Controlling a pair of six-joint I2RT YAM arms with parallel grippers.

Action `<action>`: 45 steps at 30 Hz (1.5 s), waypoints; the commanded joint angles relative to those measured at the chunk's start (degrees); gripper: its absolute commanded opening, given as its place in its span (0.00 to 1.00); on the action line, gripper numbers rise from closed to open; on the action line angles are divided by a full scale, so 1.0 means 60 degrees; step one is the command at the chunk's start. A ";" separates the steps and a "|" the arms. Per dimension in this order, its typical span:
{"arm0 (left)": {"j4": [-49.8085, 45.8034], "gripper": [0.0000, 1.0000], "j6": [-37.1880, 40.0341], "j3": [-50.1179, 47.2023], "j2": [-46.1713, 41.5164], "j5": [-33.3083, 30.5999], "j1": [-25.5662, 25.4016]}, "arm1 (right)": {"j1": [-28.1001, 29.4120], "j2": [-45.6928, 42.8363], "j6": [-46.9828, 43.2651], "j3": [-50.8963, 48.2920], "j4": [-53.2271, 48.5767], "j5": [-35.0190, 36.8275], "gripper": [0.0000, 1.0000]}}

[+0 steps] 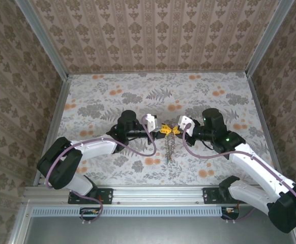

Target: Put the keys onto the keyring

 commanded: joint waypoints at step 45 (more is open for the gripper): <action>-0.7454 0.00 0.3476 0.3462 -0.0059 -0.0873 -0.0547 | 0.0194 -0.0127 -0.0841 0.0806 -0.1051 0.0272 0.00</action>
